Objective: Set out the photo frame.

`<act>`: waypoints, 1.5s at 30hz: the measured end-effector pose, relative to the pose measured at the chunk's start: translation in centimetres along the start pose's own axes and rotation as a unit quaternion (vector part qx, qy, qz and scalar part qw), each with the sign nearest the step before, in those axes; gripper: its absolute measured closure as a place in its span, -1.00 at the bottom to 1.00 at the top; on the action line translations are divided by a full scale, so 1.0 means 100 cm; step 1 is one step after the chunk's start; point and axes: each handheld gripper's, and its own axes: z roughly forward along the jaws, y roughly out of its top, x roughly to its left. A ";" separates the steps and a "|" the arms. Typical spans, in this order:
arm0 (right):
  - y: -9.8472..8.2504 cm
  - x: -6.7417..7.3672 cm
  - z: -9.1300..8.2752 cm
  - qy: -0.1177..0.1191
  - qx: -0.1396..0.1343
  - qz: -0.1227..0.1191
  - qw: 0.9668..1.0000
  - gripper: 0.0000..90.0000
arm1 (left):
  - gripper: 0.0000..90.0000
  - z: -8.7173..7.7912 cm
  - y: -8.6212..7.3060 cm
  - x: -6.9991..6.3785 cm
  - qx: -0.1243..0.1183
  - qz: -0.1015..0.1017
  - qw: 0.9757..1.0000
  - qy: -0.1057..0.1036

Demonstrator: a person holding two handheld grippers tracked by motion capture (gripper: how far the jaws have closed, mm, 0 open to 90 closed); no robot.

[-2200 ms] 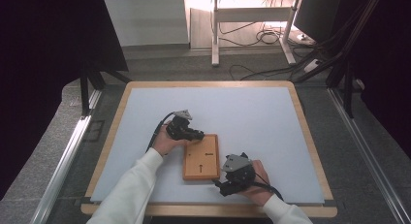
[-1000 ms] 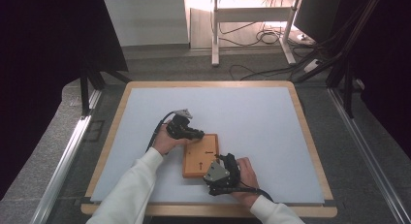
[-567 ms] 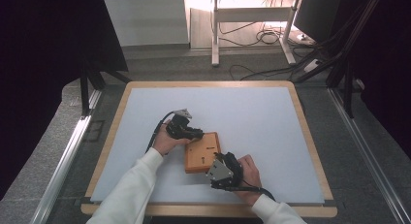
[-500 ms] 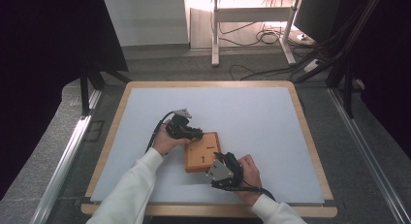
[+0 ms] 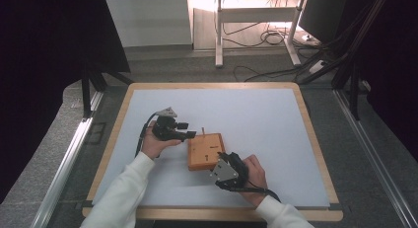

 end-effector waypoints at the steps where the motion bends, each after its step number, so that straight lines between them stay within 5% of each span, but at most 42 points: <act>1: 0.000 0.000 0.000 0.000 0.000 0.000 1.000 -0.05 | -0.12 -0.003 -0.003 0.000 -0.002 -0.002 1.000 0.003; 10: 0.000 0.000 0.001 -0.001 0.001 -0.001 1.000 -0.04 | -0.20 -0.023 -0.026 -0.001 0.010 0.004 1.000 0.022; 19: 0.002 -0.002 0.000 -0.007 0.002 -0.001 1.000 -0.02 | -0.24 -0.021 -0.044 -0.007 0.044 0.033 0.998 0.041; 24: 0.005 -0.006 -0.001 -0.008 0.002 0.001 1.000 0.02 | -0.24 -0.021 -0.052 -0.008 0.048 0.031 0.998 0.039; 45: 0.026 -0.033 0.002 0.018 0.010 -0.015 1.000 0.20 | -0.24 -0.024 -0.057 -0.009 0.048 0.028 0.998 0.041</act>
